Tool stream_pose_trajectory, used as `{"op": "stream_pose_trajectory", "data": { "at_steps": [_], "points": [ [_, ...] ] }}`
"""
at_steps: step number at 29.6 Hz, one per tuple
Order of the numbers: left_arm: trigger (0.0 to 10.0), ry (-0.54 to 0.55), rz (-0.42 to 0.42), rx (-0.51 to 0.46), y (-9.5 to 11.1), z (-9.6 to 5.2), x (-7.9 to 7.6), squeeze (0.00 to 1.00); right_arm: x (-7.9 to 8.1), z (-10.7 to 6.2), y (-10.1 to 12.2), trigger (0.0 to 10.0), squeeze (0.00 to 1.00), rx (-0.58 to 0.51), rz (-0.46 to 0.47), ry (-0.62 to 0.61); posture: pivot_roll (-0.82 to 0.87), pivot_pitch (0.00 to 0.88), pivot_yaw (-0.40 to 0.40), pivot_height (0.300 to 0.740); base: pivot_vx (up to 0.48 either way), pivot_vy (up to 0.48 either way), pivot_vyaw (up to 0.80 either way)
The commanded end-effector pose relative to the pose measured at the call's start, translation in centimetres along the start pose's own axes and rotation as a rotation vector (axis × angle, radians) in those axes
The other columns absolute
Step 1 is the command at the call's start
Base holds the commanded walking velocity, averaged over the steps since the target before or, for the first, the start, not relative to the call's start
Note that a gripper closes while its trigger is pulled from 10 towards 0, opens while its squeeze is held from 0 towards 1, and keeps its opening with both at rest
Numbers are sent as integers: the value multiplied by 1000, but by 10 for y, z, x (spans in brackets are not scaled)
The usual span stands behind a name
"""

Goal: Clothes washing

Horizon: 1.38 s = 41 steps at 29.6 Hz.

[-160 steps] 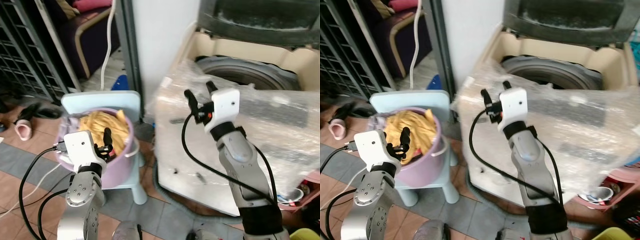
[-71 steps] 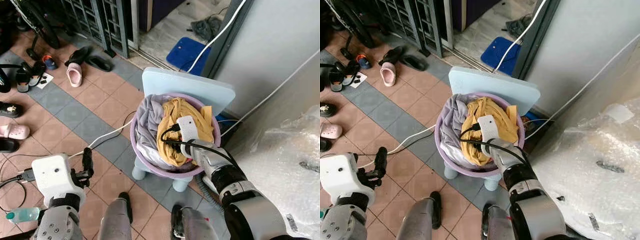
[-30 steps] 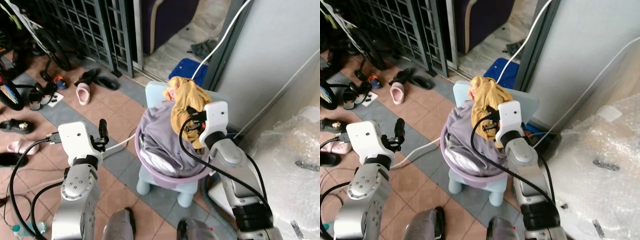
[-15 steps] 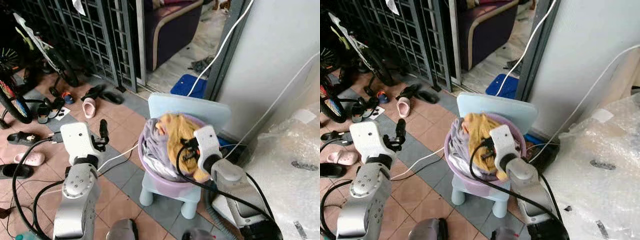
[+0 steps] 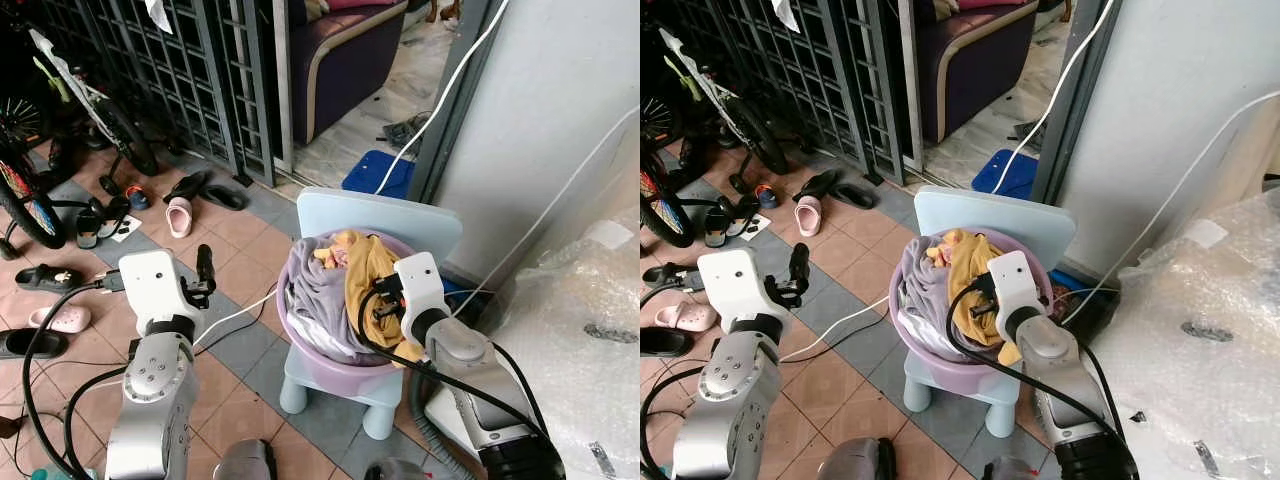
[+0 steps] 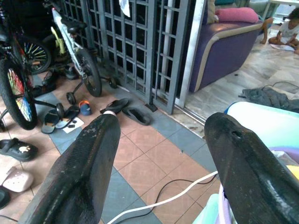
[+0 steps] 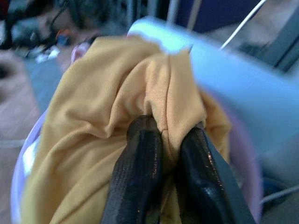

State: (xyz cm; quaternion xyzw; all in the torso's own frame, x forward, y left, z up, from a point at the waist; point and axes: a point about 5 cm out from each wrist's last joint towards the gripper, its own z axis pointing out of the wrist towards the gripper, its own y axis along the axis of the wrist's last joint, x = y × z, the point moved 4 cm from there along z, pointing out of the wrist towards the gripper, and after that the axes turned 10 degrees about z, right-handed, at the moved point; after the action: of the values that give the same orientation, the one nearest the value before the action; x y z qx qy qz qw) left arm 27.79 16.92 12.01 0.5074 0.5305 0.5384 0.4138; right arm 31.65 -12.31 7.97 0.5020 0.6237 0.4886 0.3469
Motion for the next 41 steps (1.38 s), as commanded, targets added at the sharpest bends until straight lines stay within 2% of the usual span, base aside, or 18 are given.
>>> {"op": "stream_pose_trajectory", "data": {
  "at_steps": [1, 7, 9, 11, 17, 20, 21, 23, 25, 27, 28, 29, 37, 41],
  "points": [
    [10000, 5, 12, -6, 2, 1, 2, 0, -3, 1, 38, 0, 0, -163, 19, -9, 42, 30, 32, 740, 0, 0, 0],
    [10000, 9, 13, -7, 2, 1, 3, 0, 1, -1, 65, 0, 0, -278, 46, 20, 41, 30, 29, 740, 0, 0, 0],
    [10000, 14, 12, -1, 0, -1, 3, 0, 11, -4, 92, 0, 0, -374, 86, 88, 39, 30, 23, 740, 0, 0, 0],
    [10000, 16, 12, 0, -1, -1, 3, 0, 17, -8, 107, 0, 0, -428, 90, 114, 38, 29, 19, 740, 0, 0, 0],
    [10000, 15, 21, -7, 1, -2, 2, 0, 13, -10, 115, 0, 0, -460, 67, 77, 43, 30, 15, 740, 0, 0, 0],
    [10000, 10, 44, -15, 2, -2, 2, 0, 6, -18, 121, 0, 0, -505, 29, -5, 37, 21, 32, 740, 0, 0, 0],
    [10000, 4, 44, -20, 3, -1, 1, 0, 3, -23, 121, 10000, 0, -524, -12, -45, 33, 26, 43, 740, 0, -289, 0],
    [10000, -3, 38, -24, 4, 1, 0, 0, -1, -26, 119, 10000, 0, -531, -62, -90, 31, 21, 44, 740, 0, -311, 0],
    [10000, -5, 36, -25, 5, 2, -1, 0, -4, -26, 120, 10000, 0, -537, -70, -114, 31, 19, 45, 740, 0, -337, -656],
    [10000, -10, 36, -28, 5, 3, -2, 0, -17, -26, 129, 10000, 0, -563, -95, -193, 25, 13, 50, 740, 0, -349, -781],
    [10000, -10, 36, -28, 5, 3, -2, 0, -17, -26, 129, 10000, 0, -563, -95, -193, 25, 13, 50, 740, 0, -356, -781],
    [10000, -11, 37, -27, 4, 3, -2, 0, -24, -26, 135, 10000, 0, -577, -99, -222, 24, 10, 51, 740, 0, -356, -763],
    [10000, -5, 40, -27, 4, 4, -1, 0, -45, -25, 154, 10000, 0, -624, -147, -307, 27, 5, 49, 740, 0, -358, -763],
    [10000, -7, 40, -27, 3, 4, -2, 0, -48, -19, 157, 10000, 0, -623, -158, -288, 29, 5, 50, 740, 0, -353, -666]
  ]
}}
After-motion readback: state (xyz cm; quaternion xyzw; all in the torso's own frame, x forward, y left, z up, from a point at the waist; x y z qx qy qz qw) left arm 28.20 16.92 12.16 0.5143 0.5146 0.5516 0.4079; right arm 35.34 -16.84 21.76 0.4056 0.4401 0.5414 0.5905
